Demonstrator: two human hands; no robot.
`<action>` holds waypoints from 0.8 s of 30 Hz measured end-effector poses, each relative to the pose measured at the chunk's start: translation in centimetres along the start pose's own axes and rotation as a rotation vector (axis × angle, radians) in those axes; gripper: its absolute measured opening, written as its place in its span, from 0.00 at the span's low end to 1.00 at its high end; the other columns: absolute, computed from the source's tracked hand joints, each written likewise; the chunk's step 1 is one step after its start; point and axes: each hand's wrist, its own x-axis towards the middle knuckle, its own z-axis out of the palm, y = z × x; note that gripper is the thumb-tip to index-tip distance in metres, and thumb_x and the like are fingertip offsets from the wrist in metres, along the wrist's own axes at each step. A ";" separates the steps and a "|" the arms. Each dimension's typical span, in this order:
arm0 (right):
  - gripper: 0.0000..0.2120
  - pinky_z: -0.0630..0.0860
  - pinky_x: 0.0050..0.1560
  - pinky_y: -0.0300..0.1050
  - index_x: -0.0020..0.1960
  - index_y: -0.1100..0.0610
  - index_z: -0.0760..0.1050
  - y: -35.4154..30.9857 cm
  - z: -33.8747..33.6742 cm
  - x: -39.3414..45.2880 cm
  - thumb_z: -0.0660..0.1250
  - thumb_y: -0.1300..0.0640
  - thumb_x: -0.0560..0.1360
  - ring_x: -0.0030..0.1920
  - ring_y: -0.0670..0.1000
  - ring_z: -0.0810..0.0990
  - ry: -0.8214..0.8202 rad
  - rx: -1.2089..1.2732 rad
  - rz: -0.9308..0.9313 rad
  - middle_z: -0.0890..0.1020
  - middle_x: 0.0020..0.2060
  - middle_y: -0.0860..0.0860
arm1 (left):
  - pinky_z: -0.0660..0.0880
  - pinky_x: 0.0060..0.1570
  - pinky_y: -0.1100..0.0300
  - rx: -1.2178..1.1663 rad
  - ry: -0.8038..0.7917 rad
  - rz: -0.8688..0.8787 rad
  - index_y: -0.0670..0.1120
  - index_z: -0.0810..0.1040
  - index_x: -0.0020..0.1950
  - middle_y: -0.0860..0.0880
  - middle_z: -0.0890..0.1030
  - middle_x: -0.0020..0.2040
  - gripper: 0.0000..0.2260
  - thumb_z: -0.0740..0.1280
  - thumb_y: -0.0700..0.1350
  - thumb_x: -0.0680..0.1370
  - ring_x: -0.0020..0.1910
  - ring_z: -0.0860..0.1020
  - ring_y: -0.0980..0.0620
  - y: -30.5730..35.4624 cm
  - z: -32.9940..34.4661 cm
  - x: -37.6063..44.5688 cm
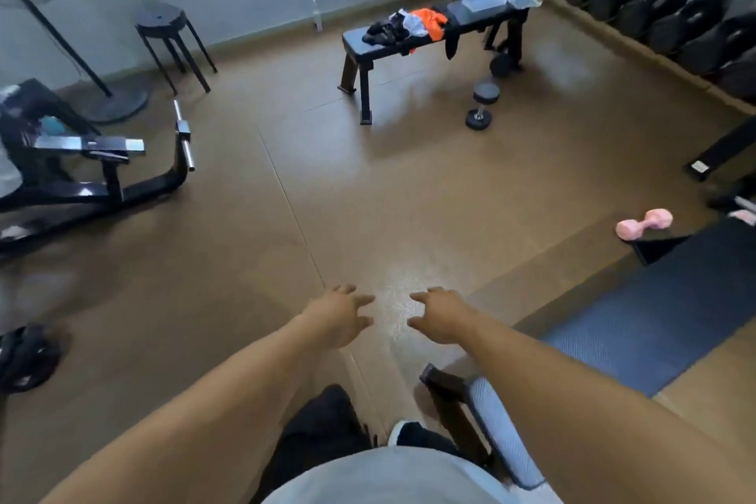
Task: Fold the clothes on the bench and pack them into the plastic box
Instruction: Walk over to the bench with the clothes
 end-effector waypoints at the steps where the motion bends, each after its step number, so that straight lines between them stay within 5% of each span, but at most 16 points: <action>1: 0.32 0.67 0.72 0.59 0.80 0.47 0.59 0.0 -1.8 1.4 0.62 0.39 0.80 0.76 0.59 0.62 -0.002 0.021 -0.002 0.64 0.78 0.54 | 0.61 0.75 0.43 -0.008 0.022 0.014 0.58 0.61 0.79 0.48 0.58 0.81 0.25 0.60 0.57 0.83 0.79 0.56 0.44 0.1 -1.5 1.7; 15: 0.29 0.63 0.73 0.50 0.80 0.51 0.60 4.1 -30.1 26.4 0.63 0.46 0.82 0.77 0.58 0.62 0.081 0.140 0.149 0.65 0.78 0.56 | 0.63 0.74 0.46 0.062 0.080 0.155 0.55 0.63 0.79 0.45 0.60 0.79 0.27 0.65 0.54 0.81 0.78 0.59 0.44 0.0 -30.2 36.5; 24: 0.31 0.64 0.74 0.52 0.79 0.48 0.62 14.1 -47.4 40.5 0.65 0.44 0.79 0.76 0.60 0.63 0.093 0.155 0.217 0.65 0.77 0.56 | 0.65 0.72 0.42 0.060 0.070 0.265 0.56 0.61 0.80 0.46 0.61 0.78 0.27 0.63 0.56 0.81 0.77 0.58 0.44 10.0 -45.7 55.7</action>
